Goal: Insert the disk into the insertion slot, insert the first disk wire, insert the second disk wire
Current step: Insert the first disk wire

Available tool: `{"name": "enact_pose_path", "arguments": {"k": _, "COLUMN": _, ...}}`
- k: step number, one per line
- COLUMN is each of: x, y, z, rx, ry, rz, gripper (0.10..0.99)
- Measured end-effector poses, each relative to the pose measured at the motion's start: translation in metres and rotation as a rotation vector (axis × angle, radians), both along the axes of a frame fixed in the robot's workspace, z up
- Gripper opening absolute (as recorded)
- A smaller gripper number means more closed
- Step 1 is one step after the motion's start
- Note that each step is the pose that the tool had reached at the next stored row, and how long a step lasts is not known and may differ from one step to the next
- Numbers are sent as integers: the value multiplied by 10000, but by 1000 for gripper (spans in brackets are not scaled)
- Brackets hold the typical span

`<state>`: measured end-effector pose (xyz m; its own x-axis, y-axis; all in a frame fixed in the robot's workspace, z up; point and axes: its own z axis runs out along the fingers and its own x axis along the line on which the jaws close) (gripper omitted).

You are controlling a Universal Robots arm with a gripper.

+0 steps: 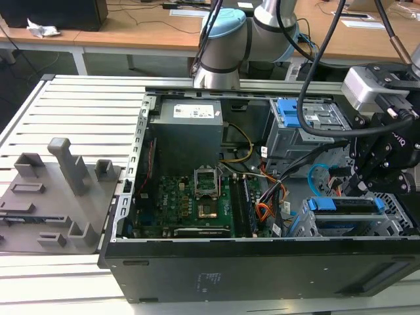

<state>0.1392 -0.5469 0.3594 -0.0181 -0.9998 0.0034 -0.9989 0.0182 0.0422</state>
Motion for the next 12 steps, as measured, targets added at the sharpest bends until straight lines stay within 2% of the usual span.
{"name": "enact_pose_path", "arguments": {"k": 1, "x": 0, "y": 0, "z": 0, "rx": 0, "ry": 0, "rz": -1, "gripper": 106}}
{"name": "enact_pose_path", "arguments": {"k": 2, "x": 37, "y": 0, "z": -3, "rx": 0, "ry": 1, "rz": -1, "gripper": 106}}
{"name": "enact_pose_path", "arguments": {"k": 4, "x": 45, "y": 0, "z": 38, "rx": -1, "ry": 1, "rz": -3, "gripper": 106}}
{"name": "enact_pose_path", "arguments": {"k": 8, "x": 46, "y": 2, "z": 201, "rx": -1, "ry": 1, "rz": -1, "gripper": 106}}
{"name": "enact_pose_path", "arguments": {"k": 9, "x": 46, "y": 2, "z": 222, "rx": -2, "ry": 1, "rz": -1, "gripper": 106}}
{"name": "enact_pose_path", "arguments": {"k": 12, "x": 46, "y": 2, "z": 229, "rx": 2, "ry": 1, "rz": -1, "gripper": 106}}
